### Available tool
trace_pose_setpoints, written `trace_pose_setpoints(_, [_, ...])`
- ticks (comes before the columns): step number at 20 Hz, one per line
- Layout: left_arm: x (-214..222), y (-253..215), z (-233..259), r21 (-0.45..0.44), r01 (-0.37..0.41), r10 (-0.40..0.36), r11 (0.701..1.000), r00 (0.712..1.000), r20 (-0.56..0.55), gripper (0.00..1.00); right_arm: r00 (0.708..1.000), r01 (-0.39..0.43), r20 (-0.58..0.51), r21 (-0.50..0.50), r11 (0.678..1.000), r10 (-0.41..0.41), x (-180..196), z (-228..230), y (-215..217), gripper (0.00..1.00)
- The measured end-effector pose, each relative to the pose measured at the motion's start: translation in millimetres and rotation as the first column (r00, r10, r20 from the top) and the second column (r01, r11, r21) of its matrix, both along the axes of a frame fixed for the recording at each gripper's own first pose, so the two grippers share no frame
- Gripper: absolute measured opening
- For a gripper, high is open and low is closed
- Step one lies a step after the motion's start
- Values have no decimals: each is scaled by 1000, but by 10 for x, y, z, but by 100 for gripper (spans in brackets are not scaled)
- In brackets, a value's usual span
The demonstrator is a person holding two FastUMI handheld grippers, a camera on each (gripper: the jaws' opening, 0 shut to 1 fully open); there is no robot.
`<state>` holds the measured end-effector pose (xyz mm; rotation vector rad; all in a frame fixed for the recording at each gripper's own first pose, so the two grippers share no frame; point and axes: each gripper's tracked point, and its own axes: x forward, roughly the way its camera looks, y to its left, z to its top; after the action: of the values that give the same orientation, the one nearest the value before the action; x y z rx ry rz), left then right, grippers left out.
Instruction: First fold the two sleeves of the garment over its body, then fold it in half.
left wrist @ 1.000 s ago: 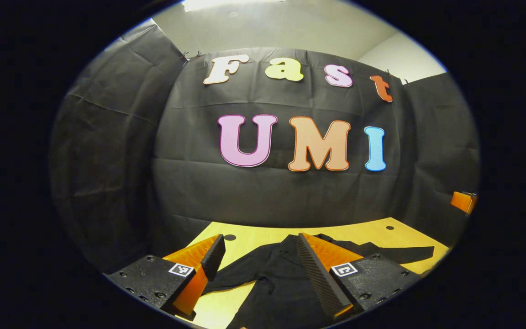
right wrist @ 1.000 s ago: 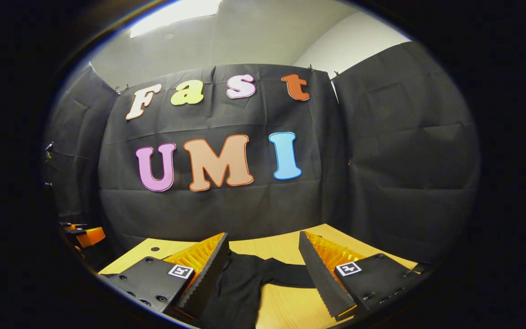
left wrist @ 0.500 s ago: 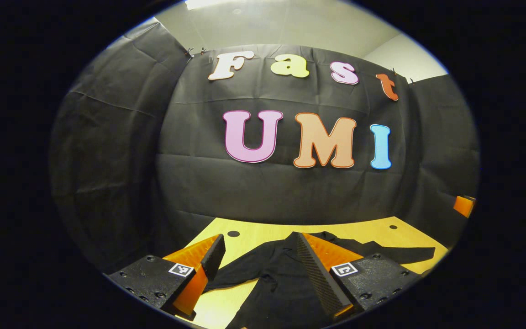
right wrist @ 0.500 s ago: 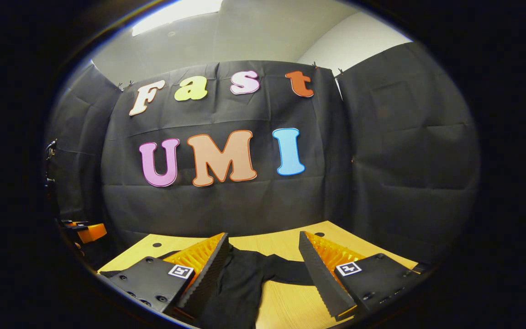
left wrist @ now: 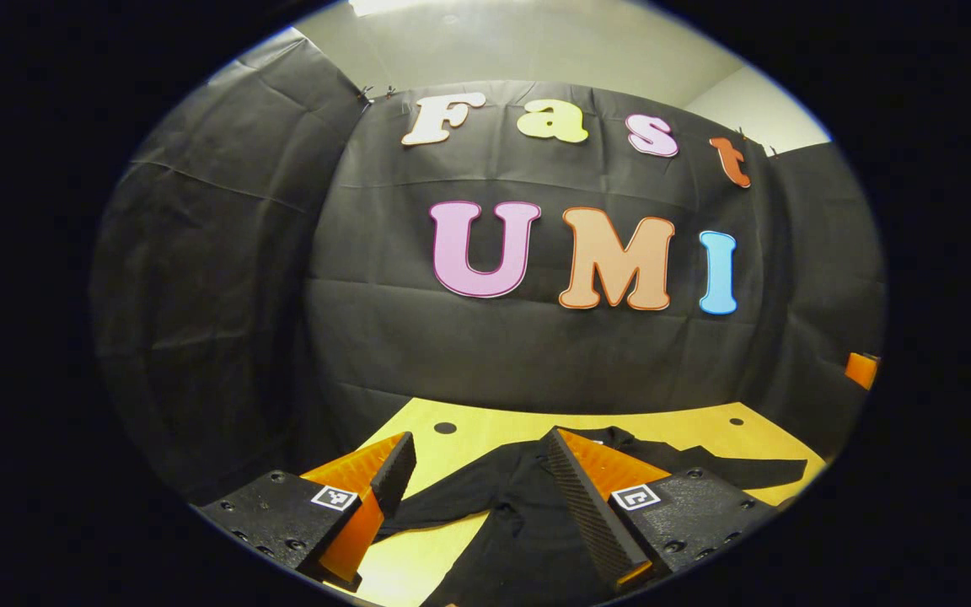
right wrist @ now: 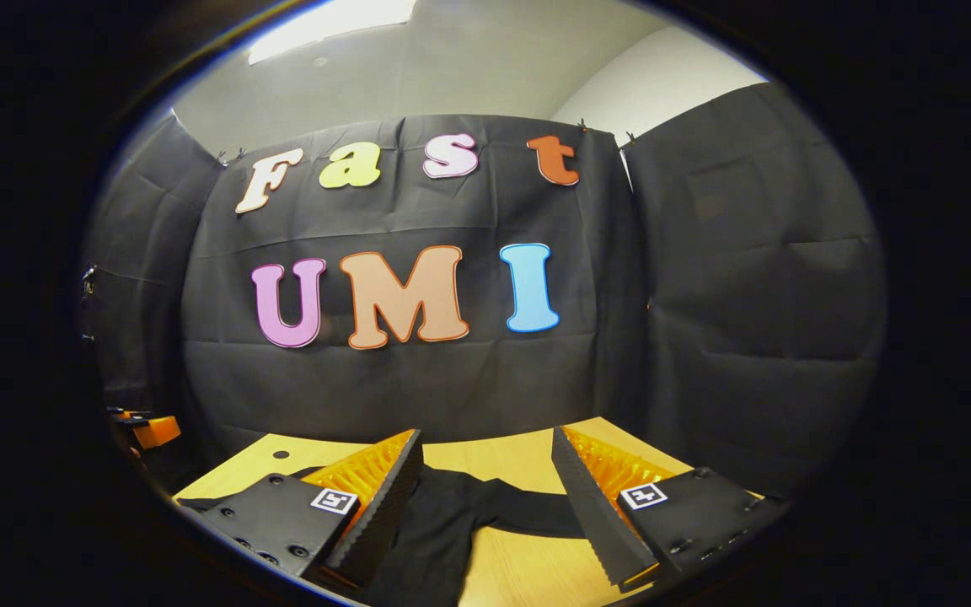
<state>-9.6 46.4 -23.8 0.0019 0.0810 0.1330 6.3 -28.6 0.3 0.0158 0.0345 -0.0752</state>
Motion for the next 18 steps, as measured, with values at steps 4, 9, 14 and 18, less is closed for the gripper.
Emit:
trace_pose_setpoints(4, [7,8,-21,-1,-22,22,1000,1000,-10,92,997,72,-11,-1,997,-72,155,-3,-417,94])
trace_pose_setpoints(9, [19,-29,-22,2,-52,52,999,999,-11,92,978,203,-48,24,979,-201,358,-199,-1201,94])
trace_pose_setpoints(14, [-31,-9,-59,-17,-106,105,994,994,-23,92,951,294,-112,38,955,-288,575,-528,-1866,97])
trace_pose_setpoints(18, [-89,48,-110,-8,-148,147,989,988,-37,92,930,333,-186,70,940,-316,801,-880,-2271,97])
